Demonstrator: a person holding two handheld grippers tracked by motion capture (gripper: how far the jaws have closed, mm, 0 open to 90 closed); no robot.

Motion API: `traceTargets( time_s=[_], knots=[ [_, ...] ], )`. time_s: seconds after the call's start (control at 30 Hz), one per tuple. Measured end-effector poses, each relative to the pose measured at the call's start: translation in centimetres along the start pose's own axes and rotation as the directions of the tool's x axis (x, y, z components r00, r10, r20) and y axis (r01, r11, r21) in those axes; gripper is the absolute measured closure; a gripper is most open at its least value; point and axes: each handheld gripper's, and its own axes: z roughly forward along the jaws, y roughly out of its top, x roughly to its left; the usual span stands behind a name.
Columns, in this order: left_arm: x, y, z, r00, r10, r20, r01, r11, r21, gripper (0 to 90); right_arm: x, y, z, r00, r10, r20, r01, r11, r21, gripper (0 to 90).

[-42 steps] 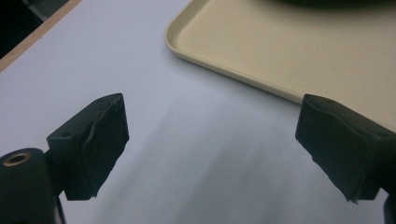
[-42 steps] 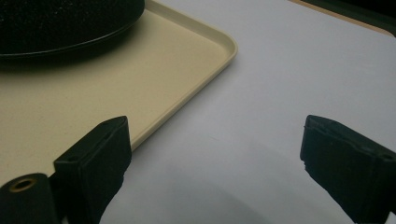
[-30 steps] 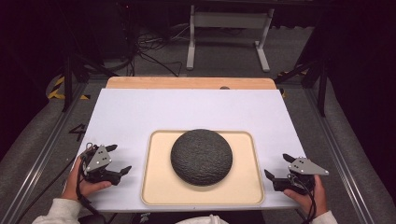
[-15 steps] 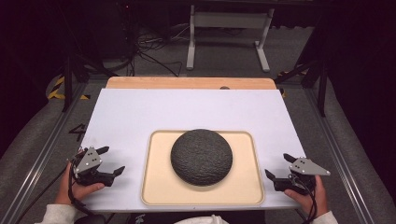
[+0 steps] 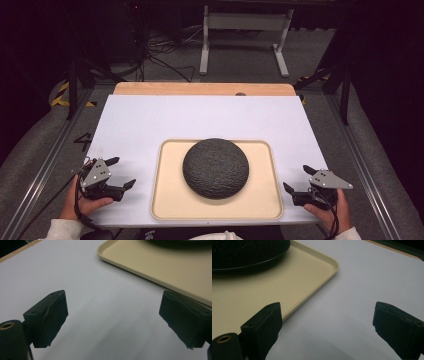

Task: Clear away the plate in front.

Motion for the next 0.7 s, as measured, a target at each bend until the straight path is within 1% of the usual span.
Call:
traceTargets(
  time_s=[0.03,0.17,0.4,0.43,0.7],
  knots=[
    [-0.05,0.02,0.05,1.0000,-0.003,0.000,0.003,1.0000,0.004,9.3,-0.03,-0.03,0.01,1.0000,0.000,0.000,0.000,1.000,0.002,9.2],
    [-0.12,0.07,0.19,1.0000,0.007,0.002,-0.007,0.9999,0.014,9.3,-0.11,-0.09,0.03,1.0000,0.003,-0.001,-0.003,1.000,0.000,9.2],
    [-0.18,0.13,0.11,1.0000,0.007,0.004,-0.007,1.0000,0.002,9.3,-0.07,-0.09,-0.05,1.0000,0.002,-0.001,-0.002,1.000,0.000,9.2],
    [-0.16,0.16,0.10,0.9999,0.013,0.003,-0.013,0.9999,0.006,9.3,-0.08,-0.09,-0.05,1.0000,0.002,0.000,-0.002,1.000,0.000,9.2],
    [-0.20,0.24,0.18,0.9999,0.010,0.003,-0.010,0.9999,0.006,9.3,-0.17,-0.14,0.02,1.0000,0.006,-0.002,-0.006,1.000,0.001,9.1]
  ],
)
